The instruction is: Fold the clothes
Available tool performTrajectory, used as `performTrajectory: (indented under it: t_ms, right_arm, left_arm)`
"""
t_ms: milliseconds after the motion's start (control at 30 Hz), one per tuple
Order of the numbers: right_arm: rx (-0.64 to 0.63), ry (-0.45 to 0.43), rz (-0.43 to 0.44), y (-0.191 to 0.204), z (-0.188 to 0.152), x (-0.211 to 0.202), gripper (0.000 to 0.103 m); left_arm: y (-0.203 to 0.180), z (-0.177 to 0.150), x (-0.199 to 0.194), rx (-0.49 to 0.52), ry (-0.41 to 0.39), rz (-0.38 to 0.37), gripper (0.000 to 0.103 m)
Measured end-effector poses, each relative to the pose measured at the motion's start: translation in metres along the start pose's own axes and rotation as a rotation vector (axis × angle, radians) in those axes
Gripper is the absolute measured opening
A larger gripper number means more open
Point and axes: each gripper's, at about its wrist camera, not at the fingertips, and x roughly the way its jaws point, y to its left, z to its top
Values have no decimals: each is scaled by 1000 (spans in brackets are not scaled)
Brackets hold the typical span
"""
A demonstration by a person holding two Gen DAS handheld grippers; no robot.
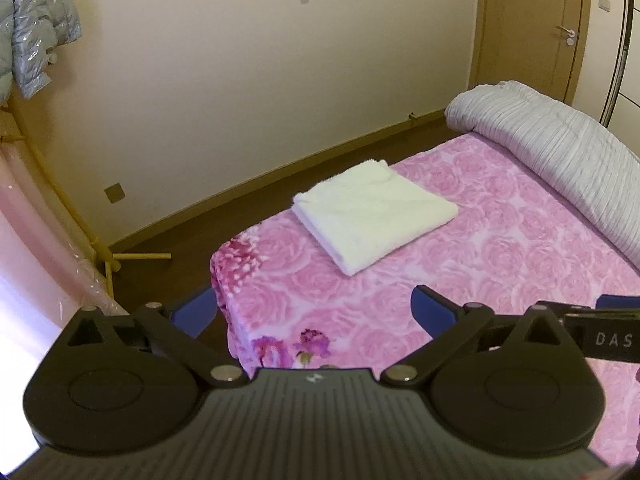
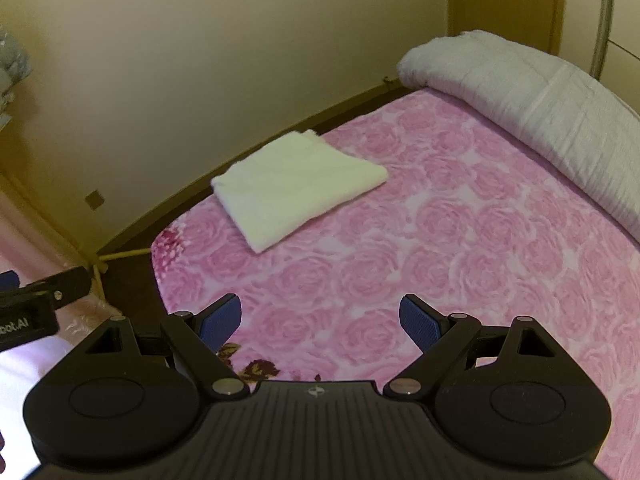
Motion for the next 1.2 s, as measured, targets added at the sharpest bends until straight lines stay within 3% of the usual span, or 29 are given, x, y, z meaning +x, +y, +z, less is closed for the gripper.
performTrajectory:
  t_ms: [200, 500, 733, 1200]
  right_arm:
    - [4, 57, 48, -3, 5, 12, 89]
    - [-80, 58, -85, -2, 12, 37, 89]
    - [-63, 113, -96, -11, 20, 63, 89]
    - [-42, 177, -92, -13, 41, 108, 89]
  left_arm:
    - [-7, 0, 11, 7, 24, -28, 102]
    - [-17, 9, 48, 6, 92, -47, 102]
    - [-21, 15, 83, -2, 170, -70, 102]
    - [-28, 31, 137, 39, 246, -69, 102]
